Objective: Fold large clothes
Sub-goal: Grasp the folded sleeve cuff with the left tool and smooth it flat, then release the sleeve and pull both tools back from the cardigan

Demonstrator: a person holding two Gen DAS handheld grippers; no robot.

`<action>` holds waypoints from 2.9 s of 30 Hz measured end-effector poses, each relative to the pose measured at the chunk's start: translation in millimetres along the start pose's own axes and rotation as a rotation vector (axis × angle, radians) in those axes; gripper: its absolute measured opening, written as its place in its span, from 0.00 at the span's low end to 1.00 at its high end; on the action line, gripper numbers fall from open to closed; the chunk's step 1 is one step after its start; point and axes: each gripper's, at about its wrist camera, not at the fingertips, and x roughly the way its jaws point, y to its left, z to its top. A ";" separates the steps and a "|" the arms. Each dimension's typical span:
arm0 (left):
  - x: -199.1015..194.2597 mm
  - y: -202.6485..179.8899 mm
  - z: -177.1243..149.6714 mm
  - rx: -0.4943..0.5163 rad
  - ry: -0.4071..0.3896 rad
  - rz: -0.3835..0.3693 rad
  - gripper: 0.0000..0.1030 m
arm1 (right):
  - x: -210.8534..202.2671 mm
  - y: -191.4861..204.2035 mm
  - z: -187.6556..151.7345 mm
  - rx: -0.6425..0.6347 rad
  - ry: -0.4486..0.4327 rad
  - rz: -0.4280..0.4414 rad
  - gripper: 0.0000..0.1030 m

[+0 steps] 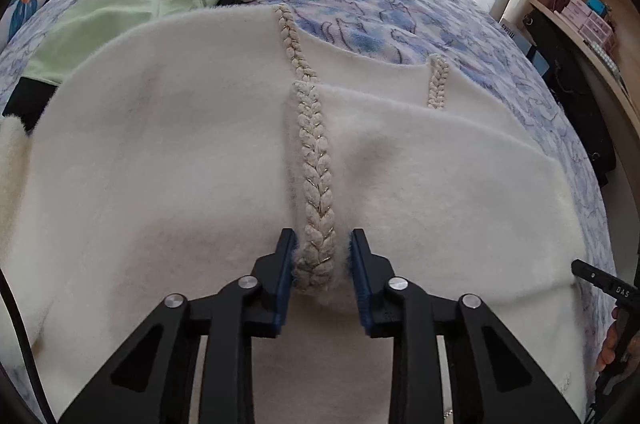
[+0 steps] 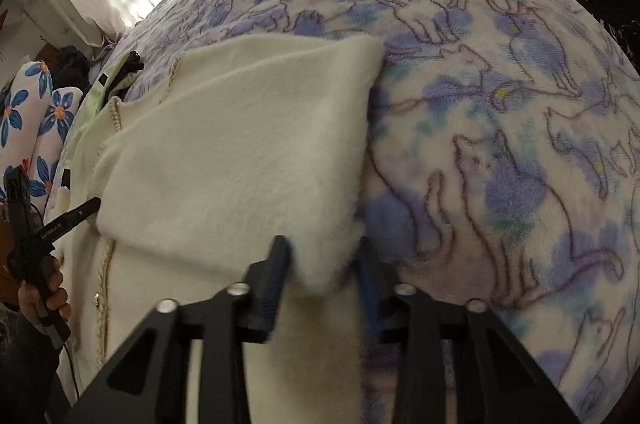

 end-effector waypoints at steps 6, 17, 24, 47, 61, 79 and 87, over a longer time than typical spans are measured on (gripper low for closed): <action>-5.1 8.6 -16.6 -0.004 0.017 0.002 0.24 | 1.8 -1.7 -7.7 0.005 0.020 -0.069 0.24; -56.9 -18.3 3.7 0.025 -0.105 -0.011 0.30 | -35.7 63.3 -3.2 -0.116 -0.136 -0.120 0.27; 2.6 -57.0 20.0 0.031 -0.036 0.021 0.30 | 30.5 147.1 2.3 -0.260 -0.077 -0.043 0.27; 22.8 -51.1 37.5 0.073 -0.019 0.092 0.26 | 16.4 53.2 46.7 -0.006 -0.136 -0.101 0.04; -10.6 -25.0 -10.3 0.072 0.036 0.077 0.24 | -9.9 27.2 -32.9 0.072 -0.037 -0.149 0.04; -139.7 -22.6 -63.7 0.086 -0.068 0.080 0.52 | -79.6 113.4 -95.3 0.029 -0.083 -0.017 0.05; -183.5 -15.9 -107.2 0.064 -0.082 0.081 0.52 | -94.8 146.7 -134.7 0.036 -0.082 0.040 0.06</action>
